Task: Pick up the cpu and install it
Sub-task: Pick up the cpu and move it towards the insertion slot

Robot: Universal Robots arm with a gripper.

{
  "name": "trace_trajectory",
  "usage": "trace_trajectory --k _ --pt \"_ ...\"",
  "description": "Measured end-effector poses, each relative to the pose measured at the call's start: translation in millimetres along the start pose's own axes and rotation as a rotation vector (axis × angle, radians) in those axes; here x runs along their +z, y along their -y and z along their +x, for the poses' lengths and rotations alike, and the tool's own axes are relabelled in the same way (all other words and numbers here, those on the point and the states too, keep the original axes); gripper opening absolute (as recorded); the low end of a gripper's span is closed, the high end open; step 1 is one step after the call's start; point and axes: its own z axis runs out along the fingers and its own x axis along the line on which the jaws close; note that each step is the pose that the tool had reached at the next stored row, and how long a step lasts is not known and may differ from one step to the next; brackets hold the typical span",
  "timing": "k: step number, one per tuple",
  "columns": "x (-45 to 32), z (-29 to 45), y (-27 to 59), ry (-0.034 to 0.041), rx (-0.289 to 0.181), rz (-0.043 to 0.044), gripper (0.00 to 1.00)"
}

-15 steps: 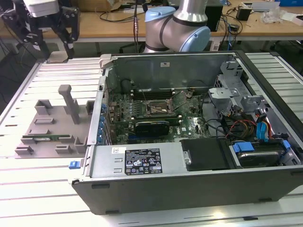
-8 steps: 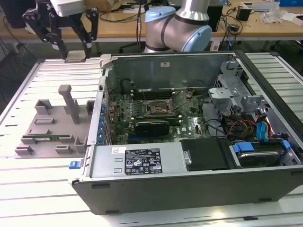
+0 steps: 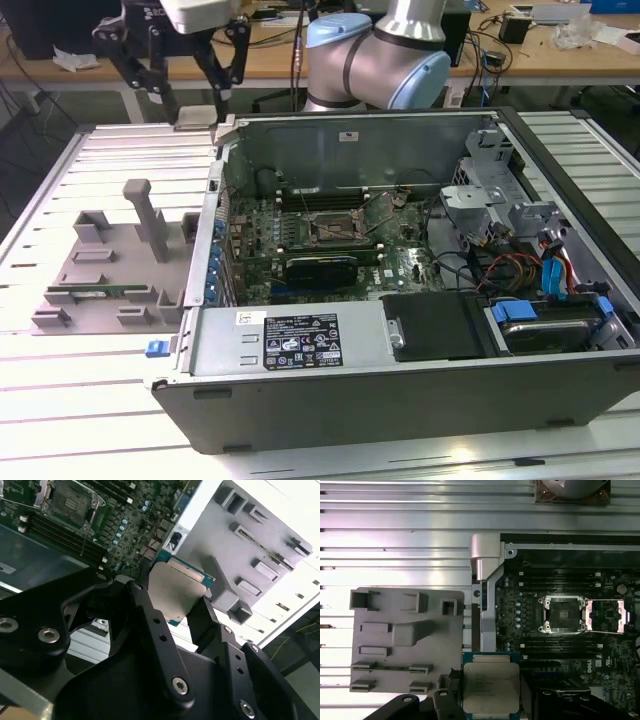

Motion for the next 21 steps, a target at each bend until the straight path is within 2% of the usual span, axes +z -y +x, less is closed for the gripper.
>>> trace_trajectory --k 3,5,6,7,8,10,15,21 --pt "0.2 -15.3 0.0 0.0000 0.000 0.0000 0.55" --pt "0.5 -32.5 0.0 0.0000 0.000 -0.0001 0.55" --pt "0.6 -37.7 0.0 0.0000 0.000 -0.0001 0.55" --pt "0.7 -51.2 0.0 0.0000 0.000 -0.0001 0.55" --pt "0.8 -58.9 0.0 -0.0001 0.000 0.0000 0.55" --pt "0.9 -63.3 0.1 0.0000 0.000 0.0000 0.55" --pt "2.5 -66.3 0.1 0.0000 0.000 0.0000 0.55" --pt "18.7 -73.1 0.8 0.0000 0.000 0.0000 0.55"
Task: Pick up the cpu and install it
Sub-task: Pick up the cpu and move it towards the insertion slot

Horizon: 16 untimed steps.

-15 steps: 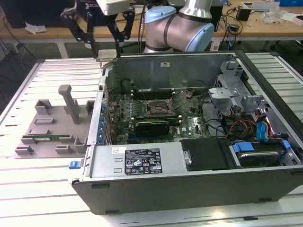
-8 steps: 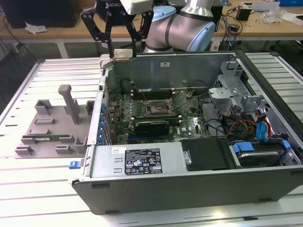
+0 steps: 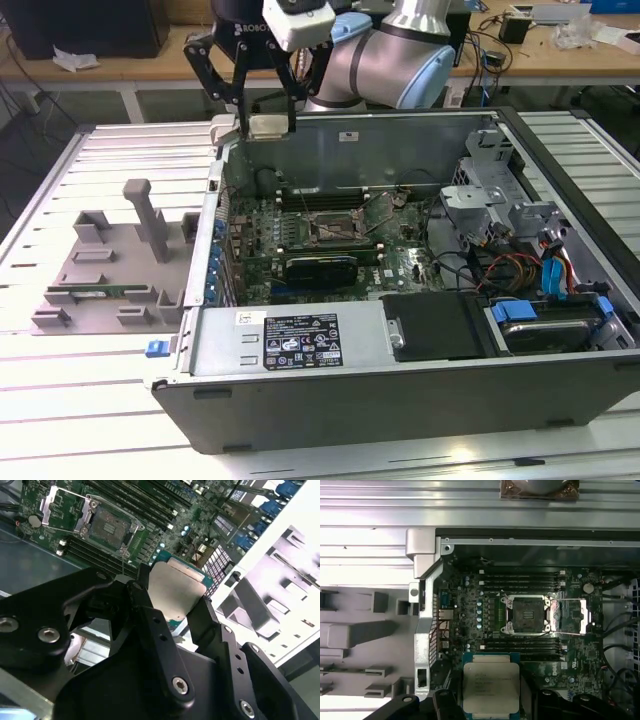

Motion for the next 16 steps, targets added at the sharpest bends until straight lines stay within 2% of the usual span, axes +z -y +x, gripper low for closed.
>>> trace_trajectory --k 1,2,4,9,13,16 --pt "1.9 -0.8 0.1 0.0000 0.000 0.0000 0.55" --pt "7.7 -3.6 0.3 0.0000 0.000 -0.0001 0.55" --pt "11.3 -5.5 0.5 0.0000 0.000 0.0000 0.55" --pt "33.7 -21.2 1.5 0.0000 0.000 0.0005 0.55" --pt "49.9 -30.2 2.2 -0.0001 0.000 0.0013 0.55" --pt "64.7 -39.9 2.5 -0.0029 0.000 0.0019 0.55"
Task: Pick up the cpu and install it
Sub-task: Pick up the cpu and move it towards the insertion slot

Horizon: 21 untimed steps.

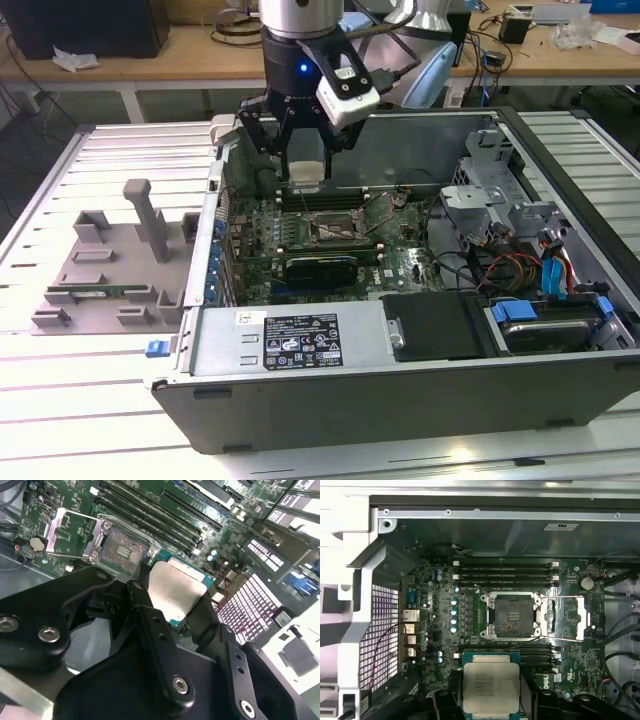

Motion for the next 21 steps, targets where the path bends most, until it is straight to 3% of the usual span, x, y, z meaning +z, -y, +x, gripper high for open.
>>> trace_trajectory --k 10,13,15,21 --pt "14.4 -16.8 -1.8 -0.0125 0.001 0.0001 0.55" --pt "21.5 -22.4 -4.2 -0.0183 0.001 0.0002 0.55" --pt "29.6 -30.7 -6.8 -0.0237 0.001 0.0013 0.55" --pt "43.4 -38.7 -13.1 -0.0274 0.001 0.0015 0.55"
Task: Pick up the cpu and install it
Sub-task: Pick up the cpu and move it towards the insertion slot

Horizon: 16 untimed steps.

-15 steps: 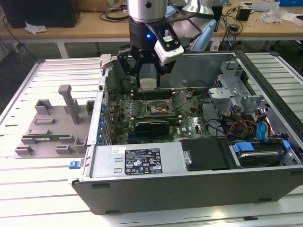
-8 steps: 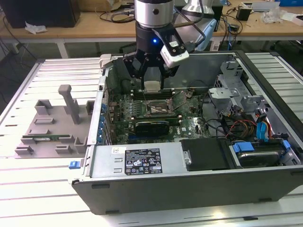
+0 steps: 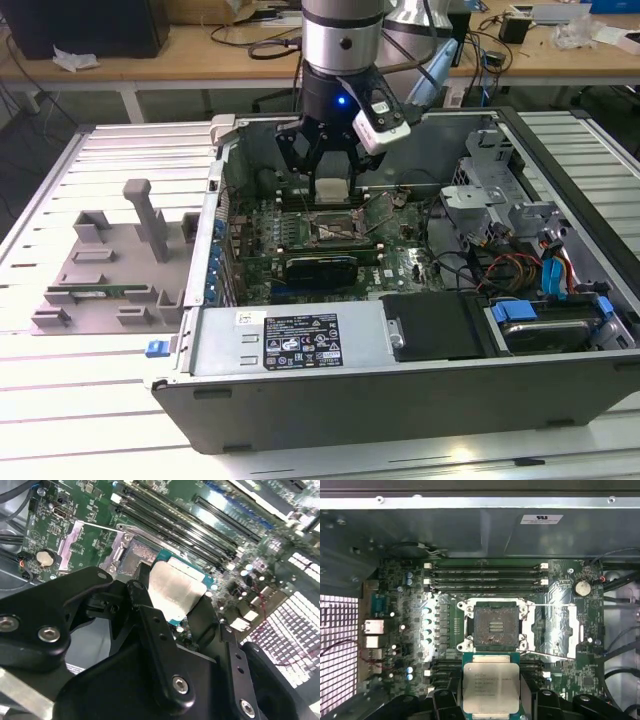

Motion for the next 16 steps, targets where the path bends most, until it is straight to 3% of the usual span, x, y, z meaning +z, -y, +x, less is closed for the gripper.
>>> trace_trajectory --k 3,10,16 --pt "14.8 -4.1 -10.4 -0.0009 0.000 -0.0002 0.55" --pt "36.2 -4.5 -15.7 -0.0011 0.000 -0.0001 0.55" --pt "37.3 -4.5 -15.7 -0.0011 0.000 0.0000 0.55"
